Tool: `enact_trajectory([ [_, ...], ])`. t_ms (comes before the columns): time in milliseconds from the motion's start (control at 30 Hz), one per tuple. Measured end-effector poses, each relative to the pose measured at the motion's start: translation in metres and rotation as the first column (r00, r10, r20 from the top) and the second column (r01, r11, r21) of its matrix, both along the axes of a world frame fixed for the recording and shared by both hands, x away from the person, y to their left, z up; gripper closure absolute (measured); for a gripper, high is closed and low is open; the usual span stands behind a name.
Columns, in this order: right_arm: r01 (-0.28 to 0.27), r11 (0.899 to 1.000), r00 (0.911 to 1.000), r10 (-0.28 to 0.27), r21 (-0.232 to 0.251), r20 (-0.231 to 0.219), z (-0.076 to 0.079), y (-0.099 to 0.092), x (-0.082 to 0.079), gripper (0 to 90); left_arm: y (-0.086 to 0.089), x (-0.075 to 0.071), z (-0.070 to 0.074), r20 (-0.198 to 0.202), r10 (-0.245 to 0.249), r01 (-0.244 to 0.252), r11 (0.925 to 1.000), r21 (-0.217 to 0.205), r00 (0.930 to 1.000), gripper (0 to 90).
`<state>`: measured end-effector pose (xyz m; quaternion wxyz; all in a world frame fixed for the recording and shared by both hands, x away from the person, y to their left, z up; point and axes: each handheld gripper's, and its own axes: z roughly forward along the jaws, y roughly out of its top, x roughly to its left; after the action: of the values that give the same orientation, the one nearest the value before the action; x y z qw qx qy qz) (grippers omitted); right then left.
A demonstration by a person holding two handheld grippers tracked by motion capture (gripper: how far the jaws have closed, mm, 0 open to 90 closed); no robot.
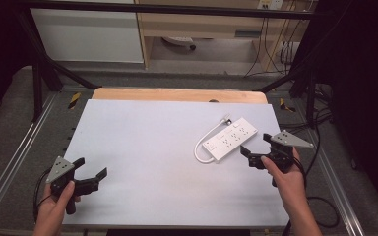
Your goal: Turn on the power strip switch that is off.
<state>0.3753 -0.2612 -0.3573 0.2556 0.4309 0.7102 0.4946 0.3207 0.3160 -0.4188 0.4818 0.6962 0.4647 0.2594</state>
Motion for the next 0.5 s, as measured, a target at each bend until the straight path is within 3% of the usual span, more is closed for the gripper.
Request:
enact_trajectory([
  [500,0.012,1.0,0.9997,-0.012,-0.008,0.02,0.009,0.003,0.016,3.5,0.002,0.001,0.0,-0.003,0.008,-0.008,1.0,-0.002,1.0,6.2],
])
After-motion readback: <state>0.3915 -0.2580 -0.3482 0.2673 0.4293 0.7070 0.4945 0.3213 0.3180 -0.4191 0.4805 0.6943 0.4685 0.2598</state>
